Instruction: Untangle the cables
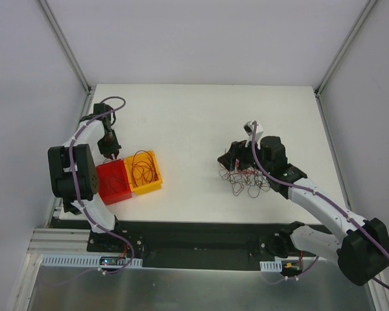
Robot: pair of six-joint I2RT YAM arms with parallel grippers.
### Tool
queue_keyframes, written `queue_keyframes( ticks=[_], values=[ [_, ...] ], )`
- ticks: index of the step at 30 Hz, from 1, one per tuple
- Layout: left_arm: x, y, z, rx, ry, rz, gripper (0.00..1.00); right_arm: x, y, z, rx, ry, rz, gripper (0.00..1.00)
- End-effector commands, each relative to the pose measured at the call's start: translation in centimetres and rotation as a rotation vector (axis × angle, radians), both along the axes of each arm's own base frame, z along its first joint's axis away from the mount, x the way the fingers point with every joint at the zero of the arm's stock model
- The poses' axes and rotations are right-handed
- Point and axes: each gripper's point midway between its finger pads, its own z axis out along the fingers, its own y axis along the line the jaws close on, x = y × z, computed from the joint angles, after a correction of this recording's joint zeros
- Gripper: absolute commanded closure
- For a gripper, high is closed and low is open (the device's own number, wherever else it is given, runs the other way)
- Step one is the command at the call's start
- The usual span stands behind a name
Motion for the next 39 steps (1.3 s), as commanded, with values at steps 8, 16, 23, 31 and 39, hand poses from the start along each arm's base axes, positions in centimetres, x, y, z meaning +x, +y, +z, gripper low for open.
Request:
queue_keyframes(
  ticks=[8, 16, 23, 31, 39],
  values=[
    [1.2, -0.2, 1.0, -0.016, -0.027, -0.047, 0.58, 0.2, 0.4, 1.0, 0.030, -0.038, 0.010, 0.29],
    [0.9, -0.4, -0.4, -0.046, 0.015, -0.061, 0.74, 0.2, 0.4, 1.0, 0.030, -0.038, 0.009, 0.29],
    [0.7, -0.9, -1.2, -0.083, 0.034, -0.075, 0.81, 0.3, 0.3, 0.9, 0.027, -0.039, 0.005, 0.28],
    [1.4, -0.4, 0.3, -0.089, -0.033, -0.052, 1.00, 0.3, 0.3, 1.0, 0.028, -0.041, 0.005, 0.29],
    [1.0, 1.0, 5.9, 0.020, -0.268, 0.021, 1.00, 0.2, 0.4, 0.9, 0.031, -0.037, 0.010, 0.29]
  ],
)
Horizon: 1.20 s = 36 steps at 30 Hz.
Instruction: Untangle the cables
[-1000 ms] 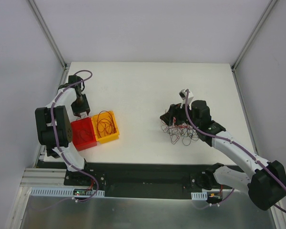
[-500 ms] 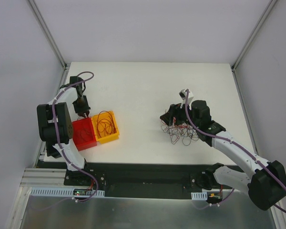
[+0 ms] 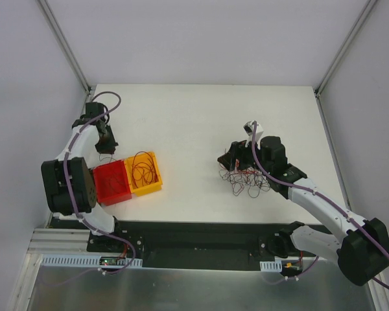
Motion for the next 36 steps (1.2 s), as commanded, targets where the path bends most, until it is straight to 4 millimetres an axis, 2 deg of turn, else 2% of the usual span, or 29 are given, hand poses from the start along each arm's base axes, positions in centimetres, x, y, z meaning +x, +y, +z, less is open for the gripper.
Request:
queue_keyframes(
  ticks=[1, 3, 6, 13, 17, 19, 20, 22, 24, 27, 29, 31, 33, 36],
  values=[
    [0.0, 1.1, 4.4, 0.057, -0.169, 0.067, 1.00, 0.2, 0.4, 0.9, 0.031, -0.034, 0.009, 0.29],
    [-1.0, 1.0, 5.1, 0.056, -0.193, 0.095, 1.00, 0.2, 0.5, 0.9, 0.032, -0.034, 0.012, 0.29],
    [-3.5, 0.4, 5.0, 0.024, -0.181, 0.174, 1.00, 0.3, 0.4, 0.8, 0.030, -0.032, 0.008, 0.28],
    [-9.5, -4.4, 0.8, -0.210, -0.046, 0.223, 1.00, 0.3, 0.8, 0.6, 0.038, -0.018, 0.021, 0.29],
    [-11.0, -4.4, -1.1, -0.203, 0.016, 0.247, 1.00, 0.2, 0.9, 0.6, 0.040, -0.016, 0.024, 0.29],
    [-10.9, -3.9, -0.9, -0.176, 0.015, 0.258, 1.00, 0.3, 0.8, 0.5, 0.037, -0.017, 0.020, 0.29],
    [-10.7, -3.5, -0.2, -0.157, -0.007, 0.278, 0.95, 0.3, 0.7, 0.5, 0.034, -0.020, 0.017, 0.29],
    [-10.1, -2.7, 1.6, -0.122, -0.080, 0.299, 0.66, 0.4, 0.5, 0.3, 0.024, -0.023, 0.006, 0.29],
    [-9.0, -1.9, 4.7, -0.088, -0.187, 0.304, 0.48, 0.6, 0.2, 0.4, 0.012, -0.028, -0.009, 0.29],
    [-7.9, -1.7, 8.7, -0.076, -0.286, 0.255, 0.41, 1.1, -0.6, -0.1, -0.010, -0.007, -0.066, 0.29],
    [-7.2, -2.3, 11.6, -0.090, -0.357, 0.186, 0.35, 1.8, -2.0, 0.4, -0.021, 0.029, -0.172, 0.29],
    [-6.6, -3.5, 14.5, -0.140, -0.443, 0.122, 0.32, 2.1, -3.3, 1.3, -0.021, 0.056, -0.242, 0.29],
    [-5.7, -5.1, 17.1, -0.211, -0.526, 0.044, 0.28, 2.0, -4.3, 1.4, -0.024, 0.088, -0.285, 0.28],
    [-4.3, -8.3, 20.4, -0.373, -0.624, -0.064, 0.27, 2.0, -6.8, -0.1, -0.087, 0.164, -0.386, 0.28]
  ],
)
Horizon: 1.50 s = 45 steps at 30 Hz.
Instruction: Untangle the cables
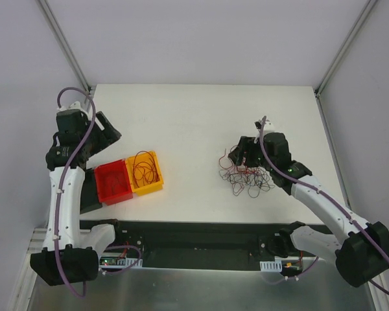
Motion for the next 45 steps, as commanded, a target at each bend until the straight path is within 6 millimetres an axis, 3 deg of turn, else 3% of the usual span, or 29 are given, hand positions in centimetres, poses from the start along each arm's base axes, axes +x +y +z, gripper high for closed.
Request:
queue_keyframes(
  ticks=[1, 4, 7, 10, 13, 16, 22, 25, 27, 30, 33, 38, 42, 45],
  values=[
    [1.6, -5.0, 4.7, -0.167, -0.167, -0.236, 0.27, 0.4, -4.0, 0.5, -0.048, 0.076, -0.187, 0.29],
    [3.1, -8.2, 6.0, -0.198, -0.231, -0.337, 0.27, -0.2, -6.2, -1.8, -0.068, 0.176, -0.252, 0.32],
    [4.1, -12.0, 5.5, -0.183, -0.231, -0.477, 0.27, -1.4, -6.5, -3.0, -0.052, 0.238, -0.234, 0.42],
    [4.2, -15.0, 3.1, -0.184, -0.175, -0.624, 0.28, -2.8, -2.2, -2.8, 0.064, 0.246, -0.014, 0.44],
    [2.8, -16.6, 1.1, -0.254, -0.114, -0.731, 0.28, -4.1, 0.9, -2.5, 0.076, 0.241, 0.091, 0.36],
    [1.7, -17.8, 0.3, -0.269, -0.091, -0.780, 0.28, -4.2, 1.2, -4.6, 0.051, 0.300, 0.018, 0.31],
    [0.9, -18.9, 1.0, -0.291, -0.114, -0.838, 0.28, -4.0, 2.8, -7.3, 0.023, 0.316, 0.062, 0.33],
    [1.0, -18.9, 0.8, -0.286, -0.118, -0.838, 0.28, -3.8, 4.4, -7.0, 0.060, 0.322, 0.126, 0.46],
    [0.9, -19.2, 0.6, -0.302, -0.110, -0.856, 0.28, -3.8, 5.0, -6.2, 0.085, 0.314, 0.147, 0.69],
    [0.6, -19.8, 0.6, -0.301, -0.114, -0.883, 0.28, -3.2, 4.6, -3.7, 0.088, 0.262, 0.115, 0.99],
    [0.1, -20.5, 0.9, -0.300, -0.137, -0.915, 0.28, -2.5, 3.0, 2.0, 0.057, 0.119, 0.085, 1.00],
    [-0.9, -21.8, 2.5, -0.335, -0.218, -0.992, 0.28, -2.5, 0.2, 14.1, -0.008, -0.124, 0.064, 1.00],
    [-2.5, -23.6, 4.9, -0.389, -0.358, -1.078, 0.27, -3.4, -1.2, 23.3, 0.019, -0.320, 0.060, 1.00],
    [-4.4, -26.0, 7.6, -0.446, -0.489, -1.151, 0.27, -3.6, -1.4, 27.5, 0.026, -0.430, 0.085, 1.00]
  ],
)
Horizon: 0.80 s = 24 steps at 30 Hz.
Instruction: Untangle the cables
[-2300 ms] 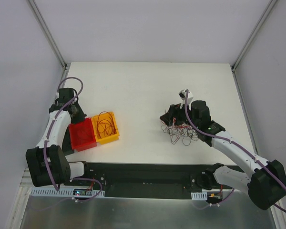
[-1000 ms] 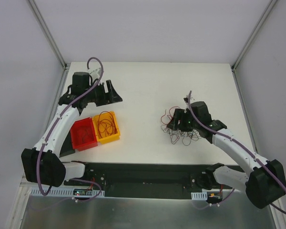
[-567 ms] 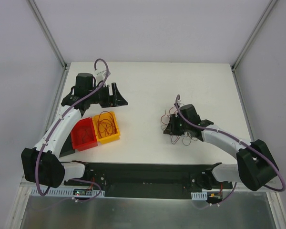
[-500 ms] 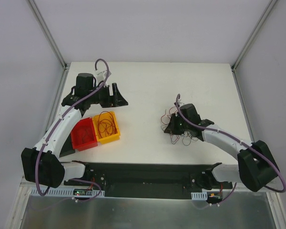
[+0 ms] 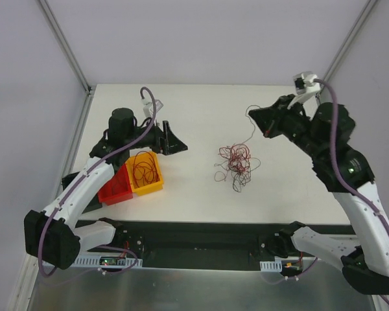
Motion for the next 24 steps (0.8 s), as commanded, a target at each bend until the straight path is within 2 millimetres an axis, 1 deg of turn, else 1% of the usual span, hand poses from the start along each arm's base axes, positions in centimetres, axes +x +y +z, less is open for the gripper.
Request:
queue_keyframes(
  ticks=[1, 3, 4, 5, 6, 7, 8, 9, 10, 11, 12, 13, 15, 17, 18, 19, 20, 21, 22, 23, 24],
  values=[
    [-3.2, -4.2, 7.6, -0.232, -0.284, -0.156, 0.27, -0.7, -1.7, 3.5, -0.087, -0.092, -0.014, 1.00],
    [-4.0, -5.8, 9.6, -0.300, -0.362, -0.149, 0.22, -0.8, -1.5, 5.4, -0.075, -0.122, -0.002, 1.00],
    [-4.0, -6.6, 10.5, -0.314, -0.406, -0.128, 0.19, -0.9, -1.4, 6.6, -0.061, -0.145, 0.007, 1.00],
    [-3.7, -7.4, 11.5, -0.317, -0.454, -0.094, 0.17, -1.0, -1.2, 7.4, -0.044, -0.150, 0.014, 1.00],
    [-4.0, -8.7, 12.4, -0.321, -0.496, -0.094, 0.16, -1.2, -1.0, 8.8, -0.021, -0.170, 0.026, 1.00],
    [-3.8, -9.9, 12.8, -0.320, -0.522, -0.091, 0.15, -1.4, -0.8, 10.0, 0.000, -0.185, 0.036, 1.00],
    [-3.5, -11.0, 13.5, -0.320, -0.554, -0.094, 0.14, -1.4, -0.5, 10.6, 0.016, -0.184, 0.050, 1.00],
    [-2.7, -12.3, 13.2, -0.306, -0.548, -0.091, 0.14, -1.5, -0.2, 11.5, 0.032, -0.191, 0.062, 1.00],
    [-1.9, -13.5, 13.4, -0.304, -0.539, -0.084, 0.14, -1.8, 0.1, 12.5, 0.070, -0.188, 0.074, 1.00],
    [-1.2, -14.9, 13.0, -0.302, -0.517, -0.101, 0.14, -2.0, 0.4, 13.4, 0.097, -0.190, 0.093, 1.00],
    [-1.0, -16.3, 12.5, -0.301, -0.498, -0.133, 0.14, -2.4, 0.7, 14.2, 0.120, -0.196, 0.113, 1.00],
    [-0.5, -17.6, 11.6, -0.293, -0.475, -0.149, 0.14, -2.7, 1.0, 15.1, 0.150, -0.198, 0.129, 1.00],
    [0.4, -20.1, 9.1, -0.277, -0.424, -0.168, 0.16, -3.3, 1.0, 17.1, 0.200, -0.223, 0.145, 1.00],
    [1.4, -22.4, 5.8, -0.268, -0.351, -0.183, 0.24, -3.9, 0.8, 19.6, 0.238, -0.268, 0.148, 1.00],
    [2.7, -23.3, 3.5, -0.247, -0.294, -0.160, 0.29, -4.2, 0.5, 21.0, 0.252, -0.300, 0.150, 1.00],
    [4.0, -24.1, 0.9, -0.207, -0.242, -0.135, 0.34, -4.6, 0.1, 22.7, 0.265, -0.348, 0.147, 1.00],
    [5.1, -24.5, -1.3, -0.176, -0.205, -0.108, 0.39, -5.3, -0.6, 24.5, 0.280, -0.399, 0.135, 1.00],
    [6.4, -24.9, -3.7, -0.149, -0.167, -0.085, 0.41, -5.3, -1.2, 25.9, 0.293, -0.439, 0.113, 1.00],
    [8.0, -25.3, -6.2, -0.123, -0.127, -0.069, 0.42, -6.2, -2.4, 28.0, 0.315, -0.513, 0.086, 1.00],
    [8.9, -25.6, -7.7, -0.107, -0.087, -0.066, 0.44, -6.5, -3.3, 29.4, 0.330, -0.563, 0.054, 1.00],
    [10.3, -25.5, -9.5, -0.083, -0.033, -0.048, 0.48, -7.3, -4.5, 31.0, 0.352, -0.634, 0.020, 1.00]
  ],
)
